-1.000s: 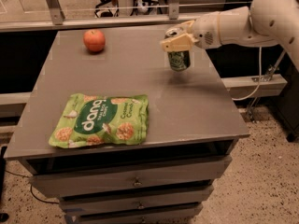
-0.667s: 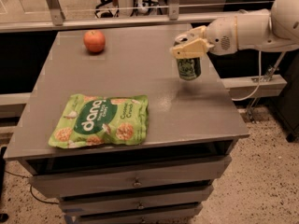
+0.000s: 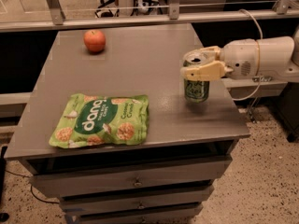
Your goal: Move green can near green rice chip bag
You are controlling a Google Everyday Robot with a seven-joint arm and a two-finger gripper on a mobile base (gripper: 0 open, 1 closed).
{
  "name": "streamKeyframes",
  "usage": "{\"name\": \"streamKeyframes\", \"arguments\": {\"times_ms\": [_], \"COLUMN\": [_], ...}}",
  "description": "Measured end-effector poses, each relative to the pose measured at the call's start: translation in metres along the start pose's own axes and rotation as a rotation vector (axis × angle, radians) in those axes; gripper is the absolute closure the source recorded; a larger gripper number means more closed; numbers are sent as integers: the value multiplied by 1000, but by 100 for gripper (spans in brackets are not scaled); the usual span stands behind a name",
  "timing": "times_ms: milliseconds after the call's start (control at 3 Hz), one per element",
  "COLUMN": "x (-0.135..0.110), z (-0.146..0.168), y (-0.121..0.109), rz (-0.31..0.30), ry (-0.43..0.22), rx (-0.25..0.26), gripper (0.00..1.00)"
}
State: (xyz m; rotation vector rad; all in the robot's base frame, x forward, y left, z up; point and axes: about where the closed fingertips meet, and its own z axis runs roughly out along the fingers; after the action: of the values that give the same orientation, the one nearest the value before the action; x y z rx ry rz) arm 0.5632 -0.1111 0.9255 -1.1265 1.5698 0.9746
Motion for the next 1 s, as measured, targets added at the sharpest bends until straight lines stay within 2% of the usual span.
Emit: {"name": "streamKeyframes", "arguments": {"times_ms": [667, 1000], "x": [0, 3], "z": [19, 35], "y": [45, 66], "rz": [2, 12], "ry": [-125, -166], "rx": [-94, -137], "gripper": [100, 100]}}
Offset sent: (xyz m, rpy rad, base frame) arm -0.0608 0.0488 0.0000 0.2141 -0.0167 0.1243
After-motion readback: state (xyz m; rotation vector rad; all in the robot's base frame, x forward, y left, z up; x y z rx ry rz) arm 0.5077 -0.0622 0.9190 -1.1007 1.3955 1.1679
